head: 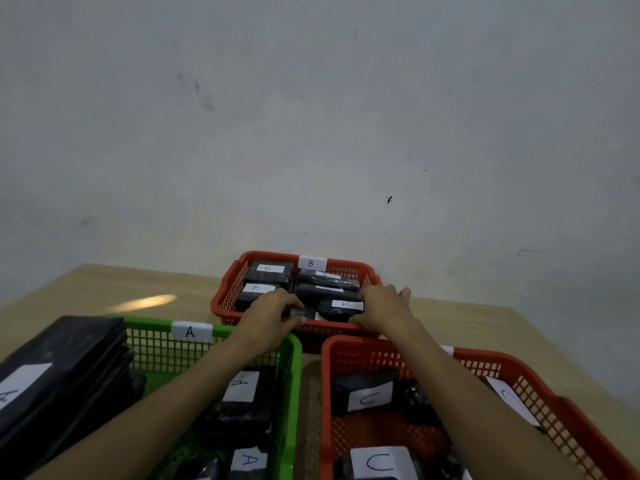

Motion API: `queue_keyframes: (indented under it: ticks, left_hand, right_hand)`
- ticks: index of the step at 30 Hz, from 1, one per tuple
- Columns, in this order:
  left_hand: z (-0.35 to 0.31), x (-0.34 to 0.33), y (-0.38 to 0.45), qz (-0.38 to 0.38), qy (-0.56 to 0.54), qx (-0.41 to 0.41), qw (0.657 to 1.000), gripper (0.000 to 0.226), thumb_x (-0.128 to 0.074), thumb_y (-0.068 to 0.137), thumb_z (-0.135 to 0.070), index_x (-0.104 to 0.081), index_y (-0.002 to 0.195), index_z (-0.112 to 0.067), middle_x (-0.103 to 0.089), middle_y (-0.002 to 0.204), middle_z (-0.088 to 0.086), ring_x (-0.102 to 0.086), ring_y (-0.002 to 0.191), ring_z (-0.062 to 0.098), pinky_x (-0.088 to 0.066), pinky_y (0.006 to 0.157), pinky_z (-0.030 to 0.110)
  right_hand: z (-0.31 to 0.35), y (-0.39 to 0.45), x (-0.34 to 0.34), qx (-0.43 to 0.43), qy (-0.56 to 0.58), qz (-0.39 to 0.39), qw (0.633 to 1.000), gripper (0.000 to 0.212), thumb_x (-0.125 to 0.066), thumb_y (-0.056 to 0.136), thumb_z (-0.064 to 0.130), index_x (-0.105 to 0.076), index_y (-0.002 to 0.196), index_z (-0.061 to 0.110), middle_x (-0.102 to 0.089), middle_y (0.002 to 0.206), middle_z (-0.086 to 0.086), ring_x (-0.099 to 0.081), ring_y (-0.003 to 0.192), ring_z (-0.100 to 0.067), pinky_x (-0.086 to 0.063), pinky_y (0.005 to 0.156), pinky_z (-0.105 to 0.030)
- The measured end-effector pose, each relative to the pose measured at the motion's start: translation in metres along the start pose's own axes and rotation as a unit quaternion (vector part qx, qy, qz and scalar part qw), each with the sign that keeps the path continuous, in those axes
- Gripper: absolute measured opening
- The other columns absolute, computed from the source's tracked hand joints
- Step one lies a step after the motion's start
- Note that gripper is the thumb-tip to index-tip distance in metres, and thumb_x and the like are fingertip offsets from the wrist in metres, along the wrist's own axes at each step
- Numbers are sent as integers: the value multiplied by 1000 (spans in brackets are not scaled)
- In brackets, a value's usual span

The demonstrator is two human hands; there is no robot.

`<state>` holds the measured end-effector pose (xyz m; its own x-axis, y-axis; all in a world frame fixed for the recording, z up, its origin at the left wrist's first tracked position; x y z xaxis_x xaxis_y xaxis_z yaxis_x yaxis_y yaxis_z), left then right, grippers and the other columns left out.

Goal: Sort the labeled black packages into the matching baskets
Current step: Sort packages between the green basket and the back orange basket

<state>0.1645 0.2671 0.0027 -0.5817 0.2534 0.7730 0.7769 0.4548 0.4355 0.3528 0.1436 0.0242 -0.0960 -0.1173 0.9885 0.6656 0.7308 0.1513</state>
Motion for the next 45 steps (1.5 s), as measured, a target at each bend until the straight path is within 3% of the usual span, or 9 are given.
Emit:
queue_keyframes:
  ticks: [10,15,22,27,30,32,34,36,45]
  left_hand:
    - [2,-1,1,18,9,4,1000,22,-66,89,-37,-67,106,-24,-59,104,-9,-58,98,9,-54,88,37]
    - [-1,3,-2,8,25,-3,1000,24,-66,90,-36,-65,110,-24,-59,105,-9,-56,98,8,-54,89,35]
    - [-18,47,-26,-33,69,3,997,21,-65,90,-35,-65,105,-20,-60,104,-7,-60,93,8,-55,83,28]
    - [-29,83,-71,105,95,105,984,14,-64,92,-33,-62,91,-19,-65,95,-2,-62,84,11,-51,75,25]
    - [-26,84,-110,195,108,147,964,26,-63,86,-53,-56,90,-28,-63,93,-6,-59,81,6,-47,69,24]
    - [-24,76,-134,219,107,171,955,44,-65,79,-64,-57,103,-29,-60,99,-8,-58,86,8,-47,70,25]
    - [-20,68,-148,219,110,186,951,68,-69,73,-66,-54,126,-27,-56,119,-3,-56,104,16,-49,85,32]
    - [-19,62,-155,196,100,185,958,76,-73,72,-61,-51,135,-25,-53,129,1,-53,115,21,-47,97,38]
    - [-12,81,-164,124,41,161,978,25,-60,94,-34,-69,115,-22,-72,104,-1,-66,94,16,-55,84,35]
  right_hand:
    - [9,2,-2,-7,23,-17,1000,34,-74,84,36,-65,114,24,-63,114,-2,-51,115,-26,-28,102,-46]
    - [5,1,-2,-3,39,-23,999,32,-73,84,42,-66,110,26,-64,109,0,-53,111,-25,-28,99,-45]
    - [14,-34,17,48,134,-96,985,24,-66,89,39,-70,107,23,-69,110,1,-61,106,-23,-33,94,-43]
    - [52,-91,32,118,218,-103,963,26,-65,92,38,-72,109,20,-69,107,4,-63,96,-12,-52,92,-44]
    - [84,-128,29,164,248,-83,951,19,-64,94,32,-71,109,22,-67,103,7,-61,92,-7,-56,88,-37]
    - [104,-148,25,182,244,-82,949,19,-61,96,25,-69,112,21,-67,109,5,-62,98,-11,-54,92,-40]
    - [120,-164,21,187,233,-88,950,23,-55,98,19,-68,117,21,-67,118,2,-61,108,-16,-50,96,-43]
    - [130,-176,18,183,223,-97,953,28,-52,97,13,-68,119,20,-66,122,1,-57,114,-20,-45,94,-42]
    - [137,-189,18,153,188,-91,966,25,-51,96,11,-65,115,20,-64,119,0,-53,112,-21,-43,91,-44]
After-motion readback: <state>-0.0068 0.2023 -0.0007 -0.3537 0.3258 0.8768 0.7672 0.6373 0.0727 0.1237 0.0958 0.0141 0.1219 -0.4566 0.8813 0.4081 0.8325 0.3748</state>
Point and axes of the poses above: each hand's wrist, its own y-axis towards the middle knuckle, its own x-axis out of the back of the hand, z = x × y, the point moved 3 cm from there along y, towards the middle knuckle
